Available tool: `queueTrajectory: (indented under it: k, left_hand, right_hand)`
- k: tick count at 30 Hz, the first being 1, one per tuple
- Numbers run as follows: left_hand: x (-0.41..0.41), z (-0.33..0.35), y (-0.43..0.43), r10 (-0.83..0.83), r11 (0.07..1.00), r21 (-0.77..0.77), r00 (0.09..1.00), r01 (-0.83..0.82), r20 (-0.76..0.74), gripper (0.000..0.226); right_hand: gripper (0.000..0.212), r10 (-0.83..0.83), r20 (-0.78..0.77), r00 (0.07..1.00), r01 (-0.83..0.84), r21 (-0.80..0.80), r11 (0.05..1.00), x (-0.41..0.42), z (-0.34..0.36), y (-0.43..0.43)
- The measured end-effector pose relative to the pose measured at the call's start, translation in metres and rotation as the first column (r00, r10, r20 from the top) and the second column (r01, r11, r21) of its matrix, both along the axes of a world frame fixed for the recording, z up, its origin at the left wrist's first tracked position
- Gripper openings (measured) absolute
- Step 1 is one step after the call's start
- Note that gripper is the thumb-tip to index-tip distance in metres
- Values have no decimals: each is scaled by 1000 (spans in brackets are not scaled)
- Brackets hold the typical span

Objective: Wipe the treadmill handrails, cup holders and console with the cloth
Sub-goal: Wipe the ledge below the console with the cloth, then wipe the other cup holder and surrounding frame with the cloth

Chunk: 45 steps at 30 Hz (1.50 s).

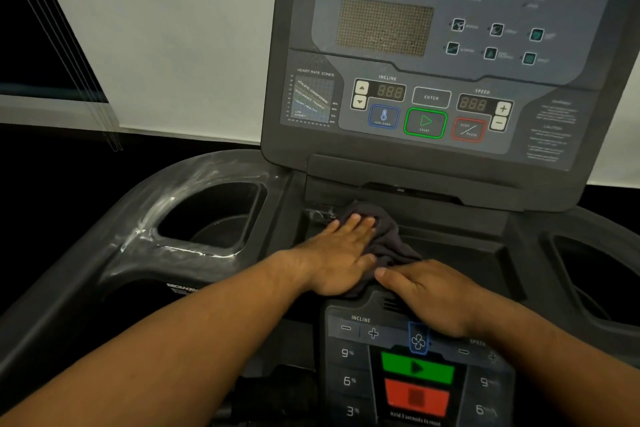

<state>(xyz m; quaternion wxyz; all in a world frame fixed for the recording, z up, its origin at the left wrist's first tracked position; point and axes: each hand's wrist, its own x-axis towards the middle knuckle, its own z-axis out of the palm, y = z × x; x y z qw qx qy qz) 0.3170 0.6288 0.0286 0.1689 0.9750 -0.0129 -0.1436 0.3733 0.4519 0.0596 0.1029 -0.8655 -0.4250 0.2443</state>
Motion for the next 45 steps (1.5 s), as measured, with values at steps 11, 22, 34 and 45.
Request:
queueTrajectory:
  k: [11, 22, 34, 45]
  left_hand:
    - [-68, 16, 49, 34, 948, 311, 992, -71, 123, 47]
    - [-25, 12, 16, -39, 995, -83, 977, 57, 211, 26]
    - [-93, -7, 68, -60, 969, 238, 869, -67, 490, 37]
    - [-79, -4, 65, 401, 865, 305, 914, -399, 56, 72]
  right_hand:
    - [51, 41, -41, 998, -44, -75, 996, 4, -5, 2]
    - [46, 69, 30, 997, -68, -20, 997, 7, -10, 1]
    - [47, 47, 11, 999, -46, -77, 996, 8, -9, 3]
    - [48, 25, 28, 999, -22, -94, 995, 7, -3, 10]
